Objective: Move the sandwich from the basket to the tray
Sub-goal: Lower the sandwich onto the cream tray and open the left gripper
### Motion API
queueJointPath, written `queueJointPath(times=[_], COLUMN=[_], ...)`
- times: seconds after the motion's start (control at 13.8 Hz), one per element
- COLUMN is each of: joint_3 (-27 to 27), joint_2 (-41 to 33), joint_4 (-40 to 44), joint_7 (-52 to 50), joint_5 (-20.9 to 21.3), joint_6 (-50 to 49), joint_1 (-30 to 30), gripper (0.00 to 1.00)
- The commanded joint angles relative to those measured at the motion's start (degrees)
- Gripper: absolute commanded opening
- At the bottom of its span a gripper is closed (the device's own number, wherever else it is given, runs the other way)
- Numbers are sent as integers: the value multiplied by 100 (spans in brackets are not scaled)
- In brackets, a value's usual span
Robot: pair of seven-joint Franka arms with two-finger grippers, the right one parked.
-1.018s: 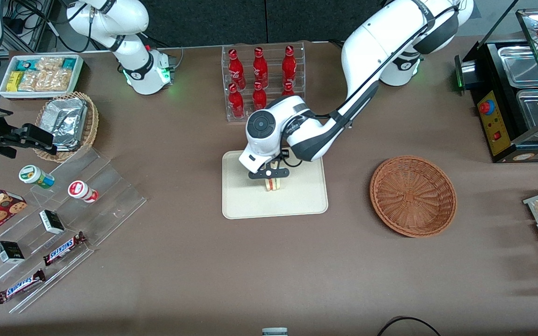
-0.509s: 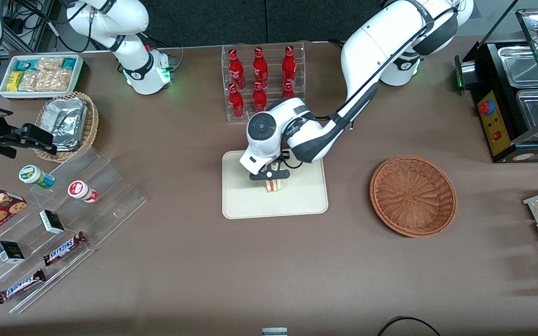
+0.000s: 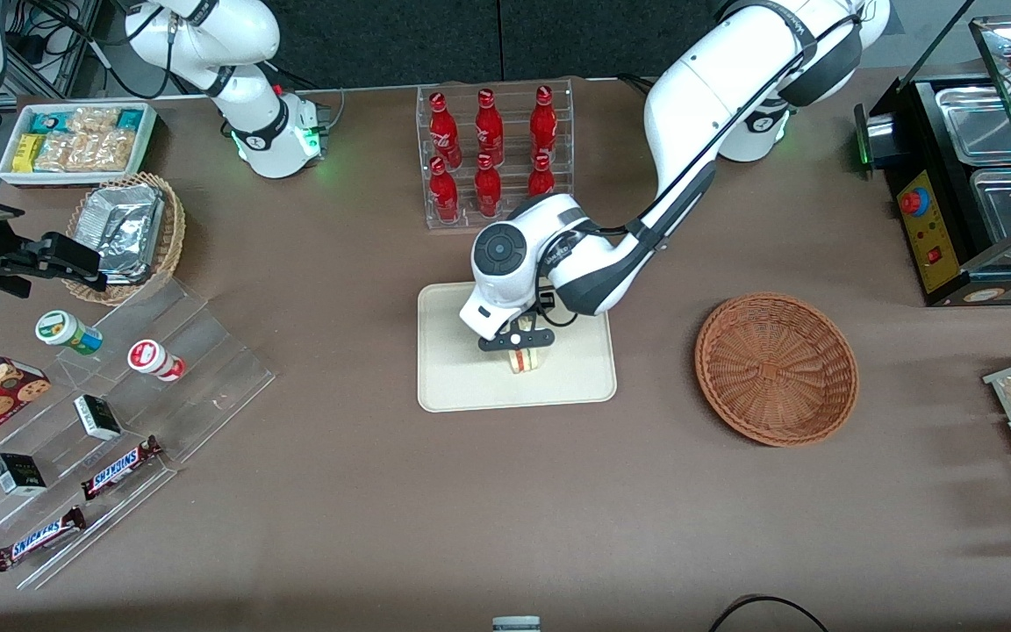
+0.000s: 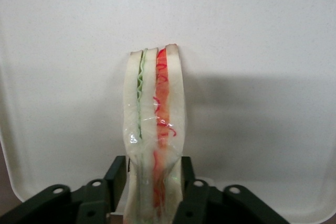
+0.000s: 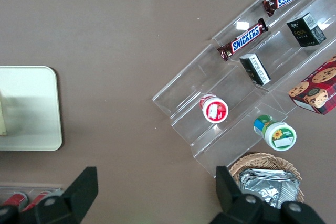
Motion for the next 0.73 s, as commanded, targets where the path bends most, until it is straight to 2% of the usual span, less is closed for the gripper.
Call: queueJointPath(times=[0.0,0.15,0.36,0.65], joint_3=[40,31,49,49], joint_2=[19,-226,-937,-1991], joint_4=[223,240,275,267], joint_7=[-119,-136,-207,-111], joint_5=[111,50,-415,-891], joint_6=[-75,-241,-926,-1883], joint_1=[-101,-57,74,812], gripper=[99,99,99,100])
